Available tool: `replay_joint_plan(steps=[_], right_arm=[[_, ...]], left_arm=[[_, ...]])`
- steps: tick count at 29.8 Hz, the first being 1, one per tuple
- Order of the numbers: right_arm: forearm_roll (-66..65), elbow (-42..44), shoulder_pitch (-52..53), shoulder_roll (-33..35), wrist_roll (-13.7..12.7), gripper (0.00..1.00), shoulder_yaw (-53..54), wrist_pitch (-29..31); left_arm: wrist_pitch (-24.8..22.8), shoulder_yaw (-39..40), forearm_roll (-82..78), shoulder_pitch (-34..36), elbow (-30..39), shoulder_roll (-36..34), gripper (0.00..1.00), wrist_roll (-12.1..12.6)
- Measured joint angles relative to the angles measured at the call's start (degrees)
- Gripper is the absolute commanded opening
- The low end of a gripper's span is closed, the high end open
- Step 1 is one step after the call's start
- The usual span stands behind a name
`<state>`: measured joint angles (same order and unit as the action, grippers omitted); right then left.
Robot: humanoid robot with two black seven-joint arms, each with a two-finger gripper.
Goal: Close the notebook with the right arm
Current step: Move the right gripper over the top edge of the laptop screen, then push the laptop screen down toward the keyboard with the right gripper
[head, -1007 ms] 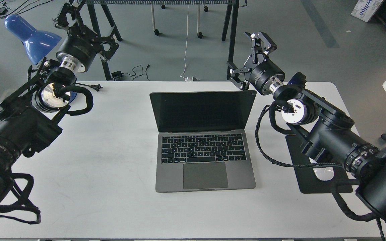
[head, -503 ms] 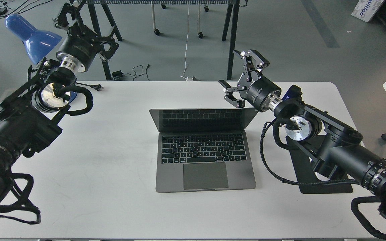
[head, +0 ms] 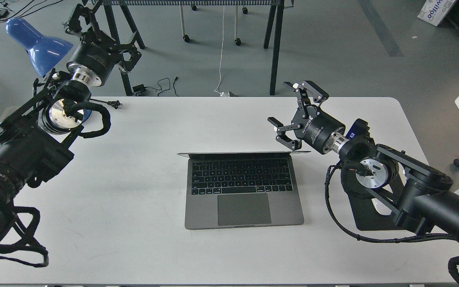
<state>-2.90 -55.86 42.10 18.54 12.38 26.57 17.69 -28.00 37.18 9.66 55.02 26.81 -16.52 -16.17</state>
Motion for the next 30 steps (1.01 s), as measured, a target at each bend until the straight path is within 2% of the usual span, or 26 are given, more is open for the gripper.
replay_joint_plan(steps=[14, 30], right_arm=[[-2.25, -5.64, -2.84, 4.61, 0.04, 1.0, -4.8, 0.43], [-12.49, -5.66, -10.9, 3.44, 0.27, 1.0, -5.42, 0.43]], left_arm=[[0.0, 0.0, 0.0, 0.0, 0.0, 0.0, 1.0, 0.0], [0.0, 0.0, 0.0, 0.0, 0.0, 0.0, 1.0, 0.0]])
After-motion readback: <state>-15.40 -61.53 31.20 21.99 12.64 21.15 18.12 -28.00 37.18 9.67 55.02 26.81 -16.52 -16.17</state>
